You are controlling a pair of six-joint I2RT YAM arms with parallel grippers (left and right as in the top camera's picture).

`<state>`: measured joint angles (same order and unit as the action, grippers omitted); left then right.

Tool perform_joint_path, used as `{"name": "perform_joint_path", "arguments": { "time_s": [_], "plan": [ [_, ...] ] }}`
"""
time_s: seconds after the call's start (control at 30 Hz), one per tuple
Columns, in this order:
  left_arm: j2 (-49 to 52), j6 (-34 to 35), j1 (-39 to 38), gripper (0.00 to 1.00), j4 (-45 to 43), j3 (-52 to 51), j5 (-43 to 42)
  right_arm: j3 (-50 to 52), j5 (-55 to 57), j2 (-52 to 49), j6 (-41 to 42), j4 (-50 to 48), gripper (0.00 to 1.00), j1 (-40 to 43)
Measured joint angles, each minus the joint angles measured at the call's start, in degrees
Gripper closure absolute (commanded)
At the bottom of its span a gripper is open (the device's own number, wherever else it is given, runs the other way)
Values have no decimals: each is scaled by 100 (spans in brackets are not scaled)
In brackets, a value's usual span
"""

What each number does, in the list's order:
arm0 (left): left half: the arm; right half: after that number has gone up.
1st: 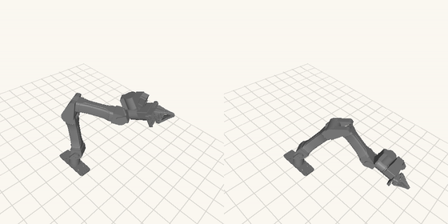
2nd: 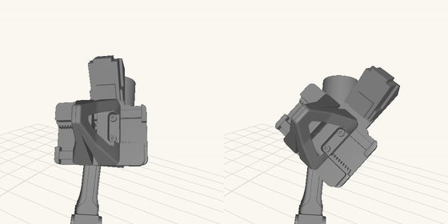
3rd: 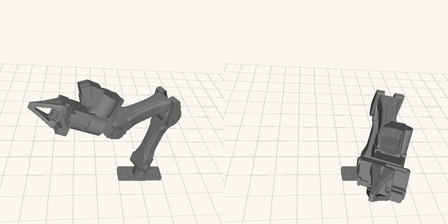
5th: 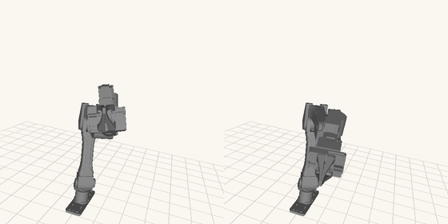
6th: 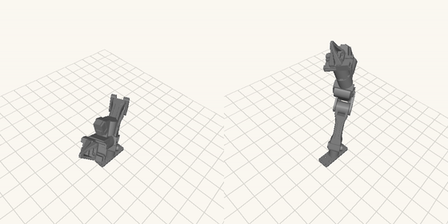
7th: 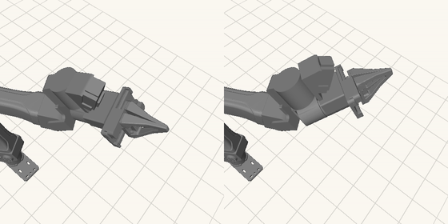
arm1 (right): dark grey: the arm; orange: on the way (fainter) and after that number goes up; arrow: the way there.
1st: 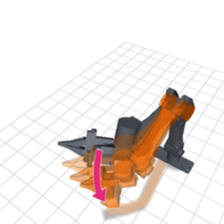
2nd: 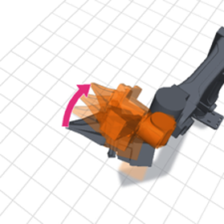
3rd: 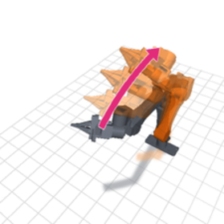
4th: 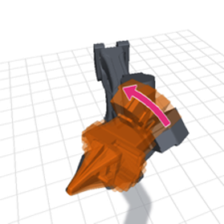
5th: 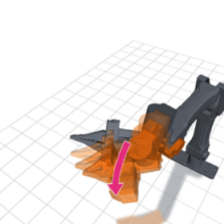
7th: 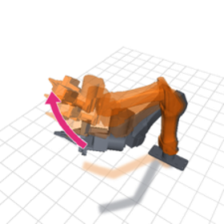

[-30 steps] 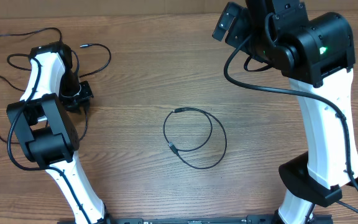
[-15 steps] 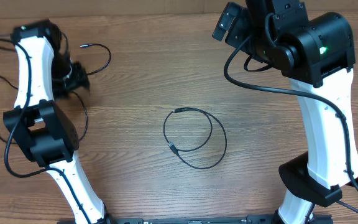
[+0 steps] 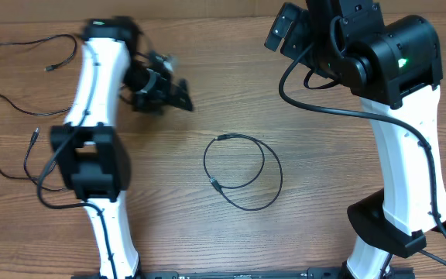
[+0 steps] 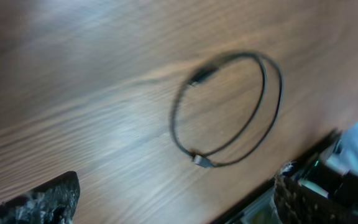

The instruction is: Untangle cables

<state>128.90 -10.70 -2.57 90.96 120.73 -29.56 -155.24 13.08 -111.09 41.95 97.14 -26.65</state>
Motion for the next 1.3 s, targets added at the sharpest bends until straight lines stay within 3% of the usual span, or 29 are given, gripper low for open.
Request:
{"name": "perform_joint_path", "arguments": {
  "time_s": [0.4, 0.67, 0.97, 1.1, 1.3],
  "plan": [
    [0, 721, -1440, 1, -852, -800, 719, 0, 2, 0, 2, 0, 0, 0],
    [0, 1274, -1696, 0, -828, -800, 1084, 0, 22, 0, -74, -24, 0, 0],
    [-136, 2476, -1360, 3, -417, -848, 2055, 577, 127, 2, -1419, -2, 0, 0],
    [-802, 2610, -1123, 2, -382, -907, 2151, 1045, 105, 0, -1615, 0, 0, 48],
    [-2907, 2702, -1259, 0, -140, -881, 2378, 1394, -197, -9, -1718, -9, 0, 507]
  ]
}}
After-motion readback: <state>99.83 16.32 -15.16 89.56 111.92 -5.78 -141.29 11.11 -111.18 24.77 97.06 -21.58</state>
